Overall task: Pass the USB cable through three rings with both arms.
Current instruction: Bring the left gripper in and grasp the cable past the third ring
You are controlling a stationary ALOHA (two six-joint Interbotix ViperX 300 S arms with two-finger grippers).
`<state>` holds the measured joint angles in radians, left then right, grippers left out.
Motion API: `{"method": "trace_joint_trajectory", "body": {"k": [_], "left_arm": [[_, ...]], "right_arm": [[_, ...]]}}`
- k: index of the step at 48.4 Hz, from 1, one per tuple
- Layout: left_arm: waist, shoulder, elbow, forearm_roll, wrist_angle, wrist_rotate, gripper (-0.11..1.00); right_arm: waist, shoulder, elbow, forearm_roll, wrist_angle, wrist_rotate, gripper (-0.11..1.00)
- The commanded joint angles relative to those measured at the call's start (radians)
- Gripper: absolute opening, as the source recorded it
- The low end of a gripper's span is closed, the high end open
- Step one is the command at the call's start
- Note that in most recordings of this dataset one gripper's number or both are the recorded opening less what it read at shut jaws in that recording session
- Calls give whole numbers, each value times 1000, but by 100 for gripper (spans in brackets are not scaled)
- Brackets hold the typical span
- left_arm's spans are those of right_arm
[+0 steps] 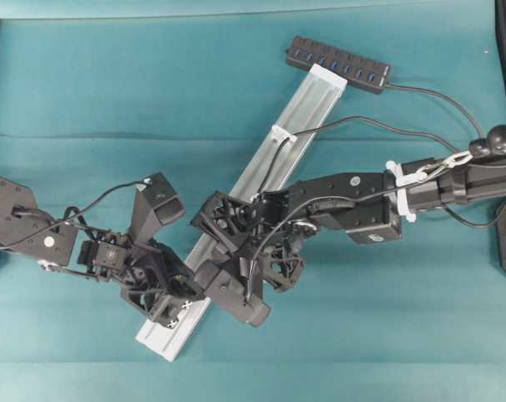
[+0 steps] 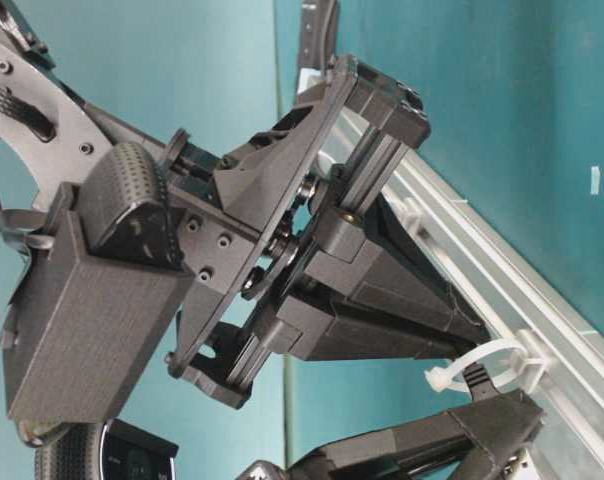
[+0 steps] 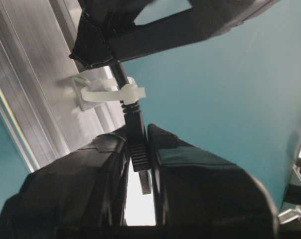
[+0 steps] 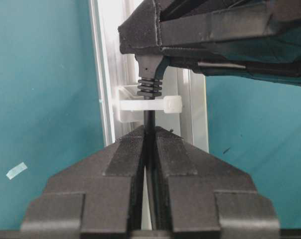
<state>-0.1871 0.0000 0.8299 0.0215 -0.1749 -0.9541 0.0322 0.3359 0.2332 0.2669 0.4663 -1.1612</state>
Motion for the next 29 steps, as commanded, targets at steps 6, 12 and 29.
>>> {"method": "trace_joint_trajectory", "body": {"k": [6, 12, 29], "left_arm": [[-3, -9, -12, 2, -26, 2, 11], [-3, -9, -12, 5, -28, 0, 11], [-5, -12, -3, 2, -28, -6, 11]], "right_arm": [[3, -2, -9, 2, -18, 9, 6], [3, -2, -8, 2, -23, 9, 7], [-3, -6, 0, 2, -20, 48, 42]]}}
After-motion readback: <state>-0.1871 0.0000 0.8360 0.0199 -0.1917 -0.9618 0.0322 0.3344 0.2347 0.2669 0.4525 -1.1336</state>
